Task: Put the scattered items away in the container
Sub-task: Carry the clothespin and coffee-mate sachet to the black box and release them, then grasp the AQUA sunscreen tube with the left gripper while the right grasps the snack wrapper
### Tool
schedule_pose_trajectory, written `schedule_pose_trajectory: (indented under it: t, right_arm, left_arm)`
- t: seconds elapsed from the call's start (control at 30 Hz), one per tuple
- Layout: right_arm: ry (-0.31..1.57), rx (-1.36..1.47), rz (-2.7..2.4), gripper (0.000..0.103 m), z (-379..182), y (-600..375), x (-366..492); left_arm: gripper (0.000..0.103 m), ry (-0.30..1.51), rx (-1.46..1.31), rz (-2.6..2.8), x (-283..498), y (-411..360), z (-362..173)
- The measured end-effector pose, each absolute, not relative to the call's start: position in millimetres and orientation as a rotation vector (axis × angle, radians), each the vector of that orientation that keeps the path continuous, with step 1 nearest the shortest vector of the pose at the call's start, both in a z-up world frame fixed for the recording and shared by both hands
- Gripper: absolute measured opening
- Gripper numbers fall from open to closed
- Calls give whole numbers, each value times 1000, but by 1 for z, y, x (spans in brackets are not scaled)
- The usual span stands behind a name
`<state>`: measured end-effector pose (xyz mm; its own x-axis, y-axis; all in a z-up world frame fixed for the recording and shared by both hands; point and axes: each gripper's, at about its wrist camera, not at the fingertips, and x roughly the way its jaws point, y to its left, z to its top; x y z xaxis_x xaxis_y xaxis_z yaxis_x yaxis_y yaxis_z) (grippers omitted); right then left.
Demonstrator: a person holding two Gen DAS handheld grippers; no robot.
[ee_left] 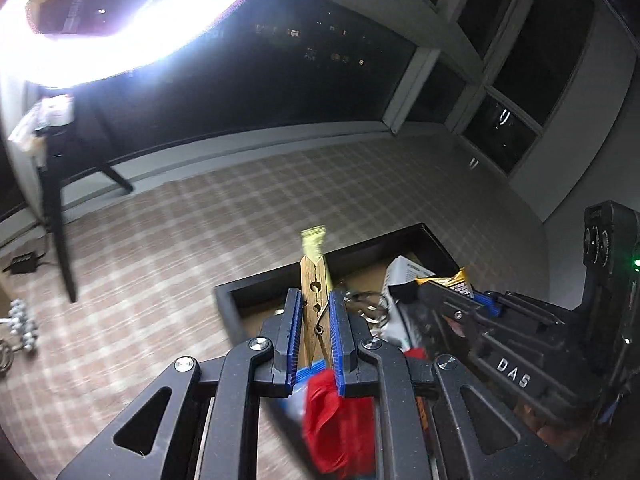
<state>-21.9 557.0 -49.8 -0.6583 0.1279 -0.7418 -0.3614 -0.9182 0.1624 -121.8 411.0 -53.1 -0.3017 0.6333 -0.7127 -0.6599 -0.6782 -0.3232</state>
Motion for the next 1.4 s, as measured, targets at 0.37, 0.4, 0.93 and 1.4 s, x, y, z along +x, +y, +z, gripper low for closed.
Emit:
schedule_pose_trajectory:
  t: [0.37,0.4,0.93,1.4]
  right_arm:
    - [394,-1054,2528,57,-44,566,-19]
    - [394,-1055,2529,57,-44,565,-19]
    - [325,-1168,2711,77,-27,467,-38]
    - [61,-1477,3072,77,-50,278,-83]
  left_arm:
    - [42,146,-1098,2073,-122,429,-60]
    - [41,150,-1092,2077,-122,426,-58]
    - [43,118,-1097,2259,-113,290,-44]
    - [50,28,-1425,2643,-111,8,-88]
